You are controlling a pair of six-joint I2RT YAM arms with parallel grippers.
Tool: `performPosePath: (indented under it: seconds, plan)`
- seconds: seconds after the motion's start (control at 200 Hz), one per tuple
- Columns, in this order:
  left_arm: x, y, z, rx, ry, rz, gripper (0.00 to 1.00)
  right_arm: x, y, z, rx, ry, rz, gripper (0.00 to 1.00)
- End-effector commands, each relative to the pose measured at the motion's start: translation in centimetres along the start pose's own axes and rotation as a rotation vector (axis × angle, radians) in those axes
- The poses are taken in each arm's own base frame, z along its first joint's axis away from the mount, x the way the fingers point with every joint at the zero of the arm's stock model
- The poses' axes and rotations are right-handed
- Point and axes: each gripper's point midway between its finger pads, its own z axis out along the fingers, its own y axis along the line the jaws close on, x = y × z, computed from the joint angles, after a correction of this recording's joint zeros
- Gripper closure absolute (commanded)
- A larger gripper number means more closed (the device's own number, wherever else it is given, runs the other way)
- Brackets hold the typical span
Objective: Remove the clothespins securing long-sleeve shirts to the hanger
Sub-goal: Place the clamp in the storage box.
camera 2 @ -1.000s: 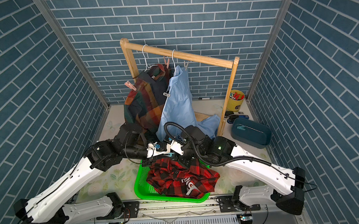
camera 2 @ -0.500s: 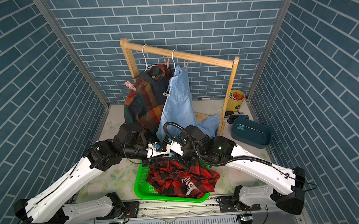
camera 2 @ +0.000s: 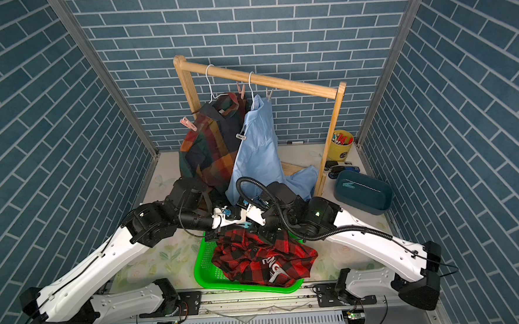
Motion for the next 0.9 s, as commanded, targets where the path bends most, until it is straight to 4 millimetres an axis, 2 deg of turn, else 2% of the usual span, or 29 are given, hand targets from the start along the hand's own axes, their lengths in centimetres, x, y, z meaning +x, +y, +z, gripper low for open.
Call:
performPosePath:
  seconds: [0.0,0.06,0.17,0.36,0.67,0.895]
  plan:
    - [1.0,-0.9,1.3,0.067,0.050,-0.092,0.97,-4.2,1.0,-0.8,-0.005,-0.143,-0.198,0.84]
    - [1.1,-1.1,1.2,0.072,0.053,-0.090,1.00,-4.2,1.0,-0.9,-0.002,-0.142,-0.198,0.72]
    - [1.3,-1.2,1.3,0.074,0.058,-0.089,1.00,-4.2,0.9,-1.3,0.006,-0.149,-0.202,0.65]
    - [1.2,-1.1,1.3,0.071,0.057,-0.088,1.00,-4.2,1.0,-1.5,0.003,-0.152,-0.202,0.63]
    - [1.4,-1.0,1.5,0.068,0.064,-0.089,1.00,-5.3,1.4,-2.3,-0.007,-0.193,-0.202,0.65]
    - [1.4,-1.0,1.6,0.068,0.066,-0.089,1.00,-5.6,1.0,-2.2,0.018,-0.199,-0.208,0.54]
